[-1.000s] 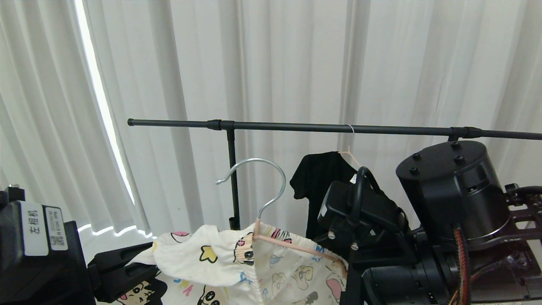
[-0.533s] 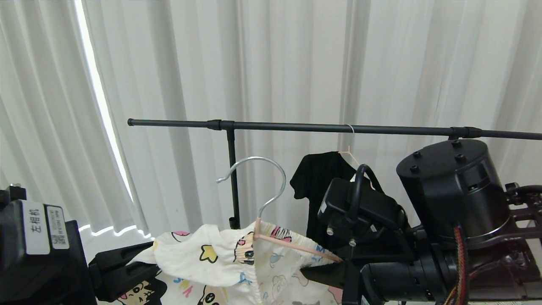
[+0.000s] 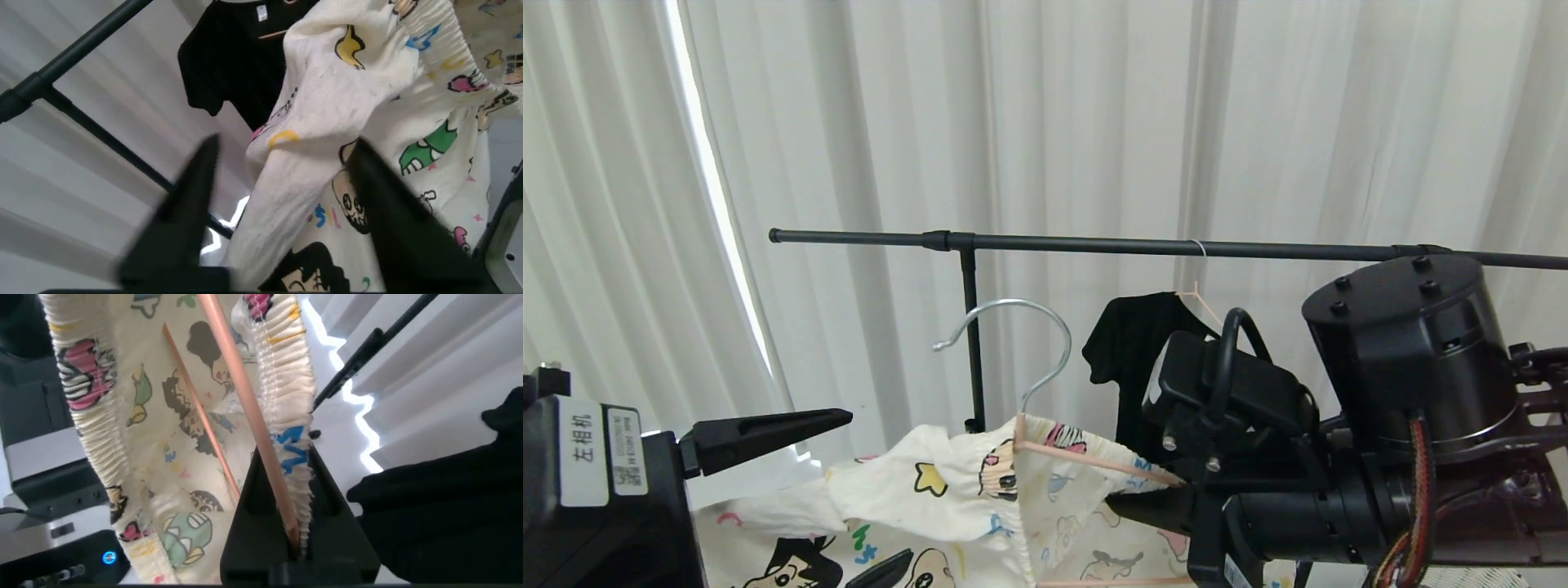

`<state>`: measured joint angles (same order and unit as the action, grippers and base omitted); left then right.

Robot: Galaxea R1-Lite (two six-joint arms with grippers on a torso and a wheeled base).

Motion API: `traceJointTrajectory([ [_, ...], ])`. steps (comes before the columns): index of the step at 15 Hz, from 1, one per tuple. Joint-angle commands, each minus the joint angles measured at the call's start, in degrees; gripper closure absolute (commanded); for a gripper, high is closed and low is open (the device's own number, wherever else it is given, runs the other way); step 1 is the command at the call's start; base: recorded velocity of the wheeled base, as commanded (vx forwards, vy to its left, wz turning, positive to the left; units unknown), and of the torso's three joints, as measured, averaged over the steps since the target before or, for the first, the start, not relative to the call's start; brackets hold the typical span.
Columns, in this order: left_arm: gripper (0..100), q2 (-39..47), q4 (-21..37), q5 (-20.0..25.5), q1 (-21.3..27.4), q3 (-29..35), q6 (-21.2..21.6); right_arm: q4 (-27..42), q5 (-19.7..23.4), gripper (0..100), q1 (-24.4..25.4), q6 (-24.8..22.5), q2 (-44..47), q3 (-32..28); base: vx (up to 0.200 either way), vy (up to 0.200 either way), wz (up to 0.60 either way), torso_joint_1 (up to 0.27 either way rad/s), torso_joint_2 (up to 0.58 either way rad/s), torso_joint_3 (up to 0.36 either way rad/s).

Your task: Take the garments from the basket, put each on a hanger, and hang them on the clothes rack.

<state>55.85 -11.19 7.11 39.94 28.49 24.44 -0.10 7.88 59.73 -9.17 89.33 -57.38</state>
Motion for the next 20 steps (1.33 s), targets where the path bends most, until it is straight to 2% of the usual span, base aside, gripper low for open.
traceJointTrajectory([
  [1, 0, -0.30, 0.03, -0.08, -0.56, -0.36, -0.01, 0.10, 0.04, 100, -2.17, -1.99, -1.79, 0.34, 0.000, 0.000, 0.00, 0.000, 0.00, 0.000],
  [4, 0, -1.70, 0.03, 0.01, -4.96, -0.45, -2.91, 0.54, 0.12, 100, -6.82, -6.57, -5.22, 2.98, 0.000, 0.000, 0.00, 0.000, 0.00, 0.000],
  [8, 0, -5.66, 0.03, 0.10, -8.65, -5.29, -3.52, 0.54, 0.12, 100, -10.78, -6.74, -8.65, 5.61, 0.000, 0.000, 0.00, 0.000, 0.00, 0.000],
  [12, 0, -2.93, 0.03, 0.36, -19.11, -9.68, -5.81, 0.54, 0.12, 100, -11.48, -6.83, -9.70, 5.53, 0.000, 0.000, 0.00, 0.000, 0.00, 0.000],
  [13, 0, -1.35, 0.03, 0.45, -23.15, -10.74, -5.90, 0.45, 0.12, 100, -11.48, -7.09, -9.88, 5.35, 0.000, 0.000, 0.00, 0.000, 0.00, 0.000],
  [17, 0, 1.28, 0.03, 0.45, -23.94, -13.64, -5.99, 0.01, 0.39, 100, -11.22, -7.80, -10.32, 4.91, 0.000, 0.000, 0.00, 0.000, 0.00, 0.000],
  [20, 0, 2.16, 0.03, 1.24, -23.76, -13.37, -5.99, 0.10, 0.39, 100, -10.08, -7.80, -11.11, 4.56, 0.000, 0.000, 0.00, 0.000, 0.00, 0.000],
])
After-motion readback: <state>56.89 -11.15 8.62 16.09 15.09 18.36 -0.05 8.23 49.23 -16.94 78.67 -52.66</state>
